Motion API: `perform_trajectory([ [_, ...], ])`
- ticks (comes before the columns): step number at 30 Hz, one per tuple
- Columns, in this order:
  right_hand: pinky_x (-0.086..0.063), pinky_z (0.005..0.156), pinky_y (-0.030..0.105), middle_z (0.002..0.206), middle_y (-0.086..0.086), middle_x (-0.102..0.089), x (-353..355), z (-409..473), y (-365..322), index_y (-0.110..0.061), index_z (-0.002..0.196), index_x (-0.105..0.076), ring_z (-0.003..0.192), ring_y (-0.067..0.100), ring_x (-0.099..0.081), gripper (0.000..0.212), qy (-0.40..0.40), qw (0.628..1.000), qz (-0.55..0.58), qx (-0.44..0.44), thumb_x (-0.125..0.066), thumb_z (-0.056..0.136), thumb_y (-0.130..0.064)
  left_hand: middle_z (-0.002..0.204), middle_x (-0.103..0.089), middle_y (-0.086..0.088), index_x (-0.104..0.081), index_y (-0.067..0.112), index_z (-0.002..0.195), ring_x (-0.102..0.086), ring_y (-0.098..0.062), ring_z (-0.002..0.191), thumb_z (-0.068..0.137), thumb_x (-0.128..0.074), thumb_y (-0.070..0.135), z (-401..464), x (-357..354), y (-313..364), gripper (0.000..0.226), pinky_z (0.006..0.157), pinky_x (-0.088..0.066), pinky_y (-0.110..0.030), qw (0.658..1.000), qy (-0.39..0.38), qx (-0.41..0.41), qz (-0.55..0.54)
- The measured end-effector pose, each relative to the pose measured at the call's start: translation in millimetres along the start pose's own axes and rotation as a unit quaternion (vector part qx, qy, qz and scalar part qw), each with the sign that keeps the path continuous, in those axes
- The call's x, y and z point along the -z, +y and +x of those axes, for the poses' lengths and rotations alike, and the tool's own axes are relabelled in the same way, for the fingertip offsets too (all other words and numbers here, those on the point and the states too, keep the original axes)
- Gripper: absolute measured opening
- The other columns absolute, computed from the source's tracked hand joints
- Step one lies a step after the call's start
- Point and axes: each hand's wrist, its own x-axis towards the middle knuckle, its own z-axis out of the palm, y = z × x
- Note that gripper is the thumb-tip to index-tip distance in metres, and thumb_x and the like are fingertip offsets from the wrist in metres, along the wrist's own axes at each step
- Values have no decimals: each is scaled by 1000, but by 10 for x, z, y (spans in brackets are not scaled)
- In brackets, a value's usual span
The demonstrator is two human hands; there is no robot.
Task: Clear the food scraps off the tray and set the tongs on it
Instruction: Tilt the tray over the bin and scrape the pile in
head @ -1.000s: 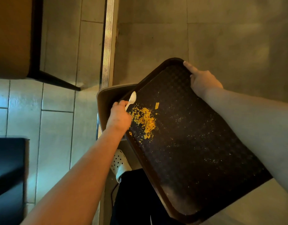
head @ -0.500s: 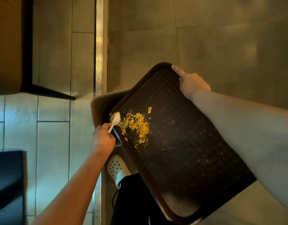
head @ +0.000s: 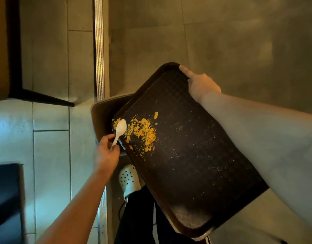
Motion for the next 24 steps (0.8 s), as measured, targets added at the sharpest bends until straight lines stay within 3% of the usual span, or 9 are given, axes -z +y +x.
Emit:
perform_trajectory([
  [2, -51, 82, 45, 110, 15, -60, 3, 4, 7, -51, 145, -4, 82, 26, -58, 63, 1, 1000, 4, -3, -28, 103, -12, 83, -55, 2, -48, 16, 129, -57, -20, 80, 92, -54, 16, -213, -62, -110, 38, 66, -43, -29, 998, 10, 30, -48],
  [5, -51, 83, 46, 110, 17, -60, 9, 4, 2, -52, 145, -4, 82, 27, -56, 62, 4, 1000, 0, -2, -26, 103, -13, 96, -63, -15, -55, 14, 125, -61, -28, 86, 94, -52, 27, -391, -257, -295, 34, 70, -46, -32, 984, -39, 145, -98],
  [6, -51, 85, 47, 110, 17, -60, 2, -2, 4, -51, 145, -4, 84, 28, -57, 62, 6, 1000, -3, 2, -27, 103, -12, 93, -62, -18, -57, 15, 123, -61, -26, 72, 95, -51, 31, -426, -310, -316, 33, 60, -48, -31, 969, -65, 185, -150],
  [8, -51, 86, 47, 110, 16, -60, -11, -10, 9, -51, 145, -4, 89, 29, -59, 63, 8, 1000, -7, 5, -27, 102, -10, 76, -50, -11, -60, 21, 115, -40, -9, 40, 94, -51, 34, -459, -385, -320, 26, 36, -31, -18, 928, -111, 234, -268],
  [10, -51, 85, 48, 112, 17, -59, -25, -13, 10, -51, 146, -4, 93, 32, -60, 64, 7, 1000, -15, 5, -27, 102, -10, 63, -40, -1, -59, 20, 102, -25, -3, 34, 93, -54, 31, -454, -446, -294, 16, 31, -20, -15, 904, -152, 246, -314],
  [14, -50, 85, 47, 114, 18, -59, -14, -25, 1, -51, 145, -4, 96, 34, -59, 62, 16, 1000, -26, -3, -26, 102, -12, 52, -36, 3, -52, 12, 91, -22, -3, 30, 93, -53, 21, -436, -507, -247, 9, 28, -19, -16, 881, -204, 250, -346],
  [19, -50, 77, 45, 106, 18, -61, -47, 14, -24, -46, 147, 4, 79, 31, -59, 62, 36, 993, -113, 4, -25, 103, -13, 60, -34, 1, -43, 12, 93, -23, -3, 31, 97, -46, 19, -335, -502, -269, 9, 29, -21, -16, 878, -232, 244, -340],
  [22, -46, 84, 45, 131, 17, -46, -82, -16, -57, -41, 148, 0, 106, 36, -55, 55, 46, 990, -133, 18, -26, 103, -21, 65, -35, -1, -40, 10, 100, -24, -3, 33, 97, -46, 17, -303, -494, -303, 9, 30, -22, -17, 878, -249, 245, -327],
  [24, -36, 101, 47, 145, 16, -29, -119, -113, -106, -38, 149, -10, 129, 37, -36, 51, 80, 987, -135, 28, -28, 103, -30, 66, -34, -1, -39, 11, 102, -24, -3, 34, 97, -46, 16, -312, -484, -337, 10, 30, -22, -16, 877, -253, 247, -327],
])
